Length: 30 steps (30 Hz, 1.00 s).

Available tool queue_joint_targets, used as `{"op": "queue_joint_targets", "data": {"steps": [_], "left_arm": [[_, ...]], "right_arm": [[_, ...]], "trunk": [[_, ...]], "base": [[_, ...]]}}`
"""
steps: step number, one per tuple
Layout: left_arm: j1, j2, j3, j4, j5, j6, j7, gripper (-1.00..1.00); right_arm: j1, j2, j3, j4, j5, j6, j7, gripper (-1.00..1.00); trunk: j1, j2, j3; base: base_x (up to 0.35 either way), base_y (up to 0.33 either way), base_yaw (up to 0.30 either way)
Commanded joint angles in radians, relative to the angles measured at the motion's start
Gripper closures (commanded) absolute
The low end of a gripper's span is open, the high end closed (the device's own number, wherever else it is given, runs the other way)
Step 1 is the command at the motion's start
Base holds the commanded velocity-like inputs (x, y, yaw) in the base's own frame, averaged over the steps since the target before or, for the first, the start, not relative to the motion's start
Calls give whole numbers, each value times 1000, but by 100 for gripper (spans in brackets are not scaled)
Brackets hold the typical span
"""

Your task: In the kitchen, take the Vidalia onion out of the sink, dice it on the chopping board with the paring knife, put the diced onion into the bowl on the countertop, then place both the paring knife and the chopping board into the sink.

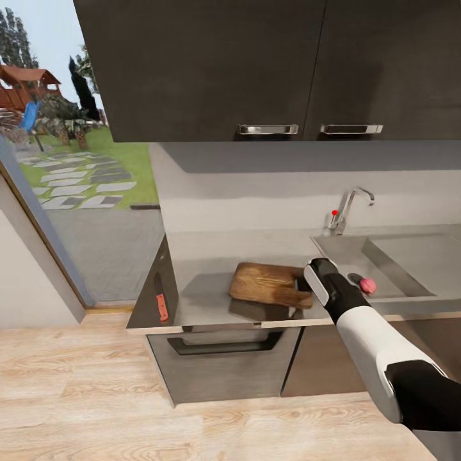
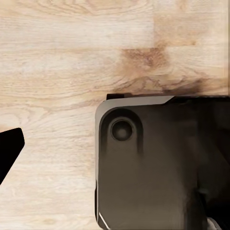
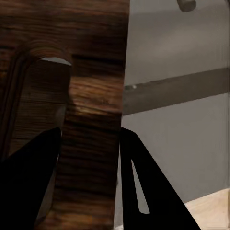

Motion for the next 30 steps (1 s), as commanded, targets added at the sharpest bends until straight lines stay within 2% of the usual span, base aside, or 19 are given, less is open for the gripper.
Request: {"op": "queue_joint_targets", "data": {"steps": [1, 2, 3, 6, 8, 12, 13, 14, 17, 23, 30], "left_arm": [[0, -1, 0, 1, 1, -2, 0, -100], [0, -1, 0, 2, 1, -1, -1, -100], [0, -2, 0, 3, 1, 0, 0, -100], [0, -2, 0, 4, 1, 2, 1, -100], [0, -2, 1, 4, 1, 2, 2, -100], [0, -2, 1, 3, 1, 3, 3, -100], [0, -2, 1, 3, 1, 3, 4, -100], [0, -2, 1, 4, 1, 3, 5, -100], [0, -2, 1, 4, 1, 2, 5, -100], [0, -2, 0, 3, 1, 1, 5, -100], [0, -2, 0, 3, 1, 0, 6, -100]], "right_arm": [[-1, -3, 7, -2, -11, 10, -1, 100], [-1, -4, 7, -3, -11, 17, 13, 100], [-1, -11, 8, -4, -11, 25, 71, 100], [-1, -40, 8, -5, -11, 30, 184, 100], [-1, -46, 9, -5, -10, 31, 215, 100], [-1, -50, 30, -4, 0, 31, 236, 100], [-1, -50, 47, -4, 3, 31, 245, 100], [-1, -52, 95, -3, 7, 31, 280, 100], [-1, -53, 117, -2, 10, 31, 313, 100], [-1, -52, 139, -1, 11, 31, 330, 100], [-1, -51, 253, 0, 8, 30, 343, 100]], "trunk": [[0, -1, -2], [0, -1, -2], [0, -1, -2], [0, -1, -2], [0, -1, -2], [0, -1, -2], [0, -1, -2], [0, -1, -2], [0, -1, -2], [0, -1, -2], [0, -1, -2]], "base": [[0, 0, 0], [0, 0, 0], [17, -6, 0], [105, -92, 0], [185, -180, 0], [208, -206, 0], [216, -216, 0], [220, -220, 0], [221, -222, 0], [219, -222, 0], [101, -103, 0]]}}
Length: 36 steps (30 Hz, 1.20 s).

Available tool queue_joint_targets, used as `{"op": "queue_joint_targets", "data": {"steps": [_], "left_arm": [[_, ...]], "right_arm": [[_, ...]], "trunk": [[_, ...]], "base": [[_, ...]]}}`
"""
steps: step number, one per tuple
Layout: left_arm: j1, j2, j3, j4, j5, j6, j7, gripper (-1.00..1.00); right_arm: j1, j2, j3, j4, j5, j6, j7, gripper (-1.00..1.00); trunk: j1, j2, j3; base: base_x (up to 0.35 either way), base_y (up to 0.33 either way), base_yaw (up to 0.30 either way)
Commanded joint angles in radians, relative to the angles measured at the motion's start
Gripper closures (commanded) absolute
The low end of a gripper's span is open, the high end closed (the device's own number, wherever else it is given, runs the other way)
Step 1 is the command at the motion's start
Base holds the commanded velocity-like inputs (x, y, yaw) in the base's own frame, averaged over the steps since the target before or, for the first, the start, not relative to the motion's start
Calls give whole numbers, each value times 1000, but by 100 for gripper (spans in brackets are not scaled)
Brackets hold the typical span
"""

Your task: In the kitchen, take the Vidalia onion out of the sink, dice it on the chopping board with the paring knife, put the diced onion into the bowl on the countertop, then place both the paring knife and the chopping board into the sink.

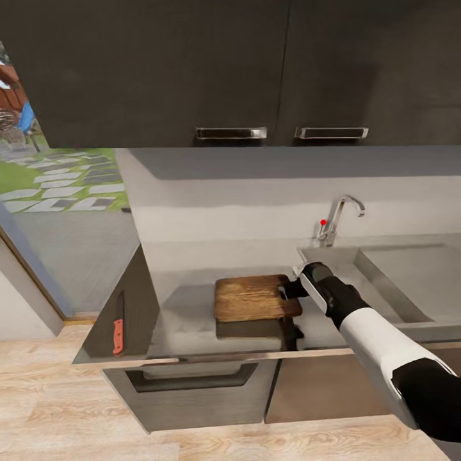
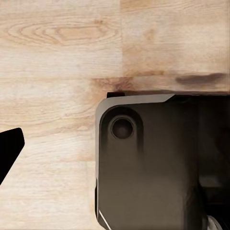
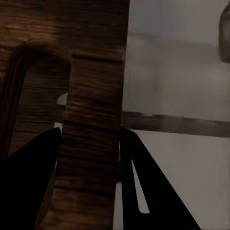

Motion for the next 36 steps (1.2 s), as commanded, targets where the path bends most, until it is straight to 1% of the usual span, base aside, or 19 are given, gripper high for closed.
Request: {"op": "queue_joint_targets", "data": {"steps": [1, 5, 9, 23, 28, 36], "left_arm": [[0, 0, 0, -1, 1, -2, 0, -100], [0, 0, 0, -1, 1, -2, 0, -100], [0, 0, 0, -1, 1, -3, 0, -100], [0, 0, 0, -1, 1, -2, 0, -100], [0, 0, 0, -1, 1, -2, 0, -100], [0, 1, 0, -1, 1, -4, 0, -100]], "right_arm": [[-1, -1, 17, -1, -9, 3, 3, 100], [-1, -2, 32, 6, -7, 3, 44, 100], [-1, -2, 36, 7, -7, 2, 55, 100], [-1, -9, 32, 9, -2, -3, 52, 100], [-1, -22, 32, 14, -2, -5, 51, 100], [-1, -26, 31, 19, -4, -6, 54, 100]], "trunk": [[0, -1, -1], [0, -1, -1], [0, -1, -1], [0, -1, -1], [0, -1, -1], [0, -1, -1]], "base": [[18, -18, 0], [7, -7, 0], [1, -1, 0], [0, 0, 0], [0, 0, 0], [0, 0, 0]]}}
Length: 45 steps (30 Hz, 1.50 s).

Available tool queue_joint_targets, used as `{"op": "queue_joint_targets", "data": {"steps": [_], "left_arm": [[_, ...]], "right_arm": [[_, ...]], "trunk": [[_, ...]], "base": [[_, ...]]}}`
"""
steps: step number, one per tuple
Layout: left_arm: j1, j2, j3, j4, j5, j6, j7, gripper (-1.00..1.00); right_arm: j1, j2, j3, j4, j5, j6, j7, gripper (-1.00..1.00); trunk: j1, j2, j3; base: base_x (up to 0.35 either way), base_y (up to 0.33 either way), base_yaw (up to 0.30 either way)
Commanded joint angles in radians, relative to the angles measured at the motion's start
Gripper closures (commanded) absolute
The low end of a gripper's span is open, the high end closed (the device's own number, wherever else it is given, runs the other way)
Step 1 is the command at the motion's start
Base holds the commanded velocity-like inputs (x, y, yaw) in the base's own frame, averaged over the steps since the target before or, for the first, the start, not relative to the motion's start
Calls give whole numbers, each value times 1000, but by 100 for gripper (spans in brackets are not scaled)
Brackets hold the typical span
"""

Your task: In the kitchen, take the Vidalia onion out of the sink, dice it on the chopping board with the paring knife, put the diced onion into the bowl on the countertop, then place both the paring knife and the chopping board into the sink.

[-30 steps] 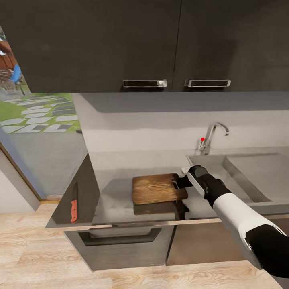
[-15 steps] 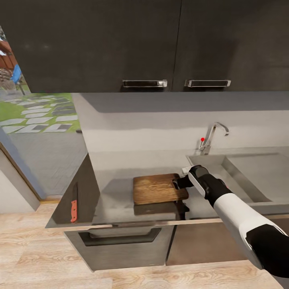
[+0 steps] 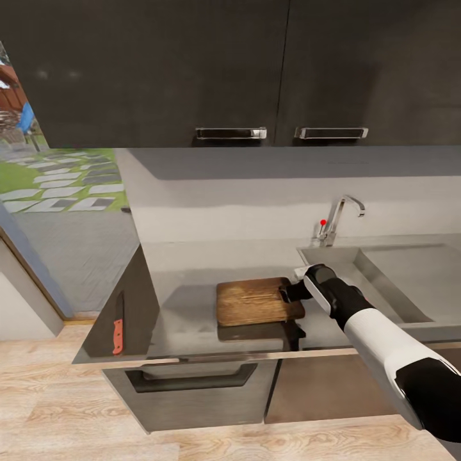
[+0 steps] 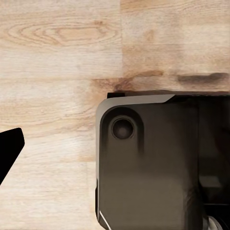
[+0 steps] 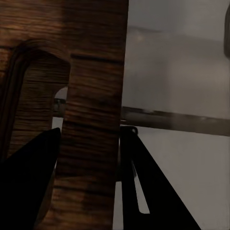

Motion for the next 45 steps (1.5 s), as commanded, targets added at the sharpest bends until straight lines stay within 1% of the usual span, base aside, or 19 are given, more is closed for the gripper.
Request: {"op": "queue_joint_targets", "data": {"steps": [1, 6, 11, 17, 20, 21, 23, 27, 34, 45], "left_arm": [[0, 0, 0, -1, 1, -2, 0, -100], [0, 0, 0, -1, 1, -2, 0, -100], [0, 1, 0, -1, 1, -2, 0, -100], [0, 1, 0, -1, 1, -2, 0, -100], [0, 1, 0, -1, 1, -2, 0, -100], [0, 1, 0, -1, 1, -2, 0, -100], [0, 1, 0, -1, 1, -2, 0, -100], [0, 1, 1, -1, 2, -1, 0, -100], [0, 1, 0, -1, 1, -2, 0, -100], [0, 1, 0, -1, 1, -2, 0, -100]], "right_arm": [[-1, -1, 6, 0, -4, 3, -1, 100], [-1, 0, 5, 32, -10, -2, 5, 100], [-1, 0, 5, 79, -13, -45, 8, 100], [-1, -1, 5, 94, -22, -62, 9, 100], [-1, -2, 5, 101, -41, -65, 10, 100], [-1, -2, 5, 109, -57, -68, 10, 100], [-1, -5, 5, 117, -74, -77, 10, 100], [-1, -8, 5, 121, -88, -85, 10, 100], [-1, -8, 6, 122, -89, -86, 10, 100], [-1, -8, 6, 122, -88, -86, 10, 100]], "trunk": [[0, -1, -2], [0, -1, -2], [0, -1, -2], [0, -1, -2], [0, -1, -2], [0, -1, -2], [0, -1, -2], [0, -1, -2], [0, -1, -2], [0, -1, -2]], "base": [[0, 0, 0], [0, 0, 0], [0, 0, 0], [0, 0, 0], [0, 0, 0], [0, 0, 0], [0, 0, 0], [24, 0, 0], [128, 0, 0], [14, 0, 0]]}}
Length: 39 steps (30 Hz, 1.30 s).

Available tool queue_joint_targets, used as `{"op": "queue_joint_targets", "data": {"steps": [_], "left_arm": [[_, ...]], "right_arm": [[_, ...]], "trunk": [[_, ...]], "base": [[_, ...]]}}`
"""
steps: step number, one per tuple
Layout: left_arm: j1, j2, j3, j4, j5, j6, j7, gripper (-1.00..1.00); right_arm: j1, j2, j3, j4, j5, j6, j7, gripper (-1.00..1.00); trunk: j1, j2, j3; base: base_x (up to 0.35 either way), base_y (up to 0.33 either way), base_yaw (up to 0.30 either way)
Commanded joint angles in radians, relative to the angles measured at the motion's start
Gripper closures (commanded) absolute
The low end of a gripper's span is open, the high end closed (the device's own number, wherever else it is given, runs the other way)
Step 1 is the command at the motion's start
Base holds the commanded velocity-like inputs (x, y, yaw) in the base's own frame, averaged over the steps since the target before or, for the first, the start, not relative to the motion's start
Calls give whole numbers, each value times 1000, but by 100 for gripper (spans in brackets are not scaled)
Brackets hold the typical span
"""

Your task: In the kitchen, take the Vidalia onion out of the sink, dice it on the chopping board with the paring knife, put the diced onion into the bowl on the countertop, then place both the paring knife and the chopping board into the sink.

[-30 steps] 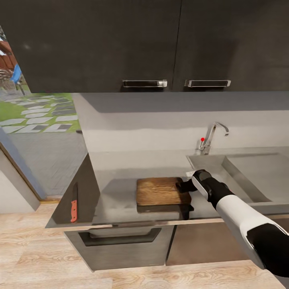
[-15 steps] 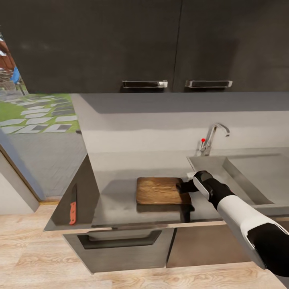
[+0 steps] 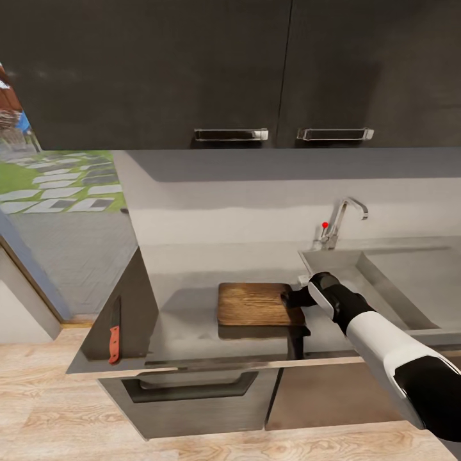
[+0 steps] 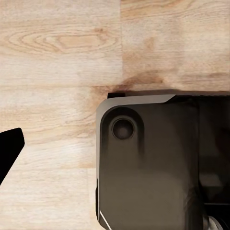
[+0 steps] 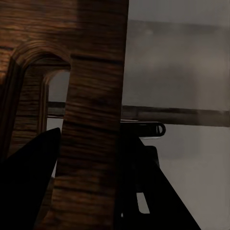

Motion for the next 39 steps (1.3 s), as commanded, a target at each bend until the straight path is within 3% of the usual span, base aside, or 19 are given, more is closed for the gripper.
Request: {"op": "queue_joint_targets", "data": {"steps": [1, 20, 21, 39], "left_arm": [[0, 0, 0, -1, 1, -2, 0, -100], [0, 0, 0, 0, 1, -2, 0, -100], [0, 0, 0, 0, 2, -2, 0, -100], [0, 0, 0, 0, 1, -2, 0, -100]], "right_arm": [[0, -1, 8, 9, 0, 3, -1, 100], [0, -1, 8, 9, -1, 3, -1, 100], [0, -1, 8, 9, -1, 3, -1, -100], [0, -1, 8, 7, -1, 3, -2, -100]], "trunk": [[1, -1, -2], [1, -1, -2], [1, -1, -2], [1, -1, -2]], "base": [[0, 0, 0], [0, 0, 0], [0, 0, 0], [0, 0, 0]]}}
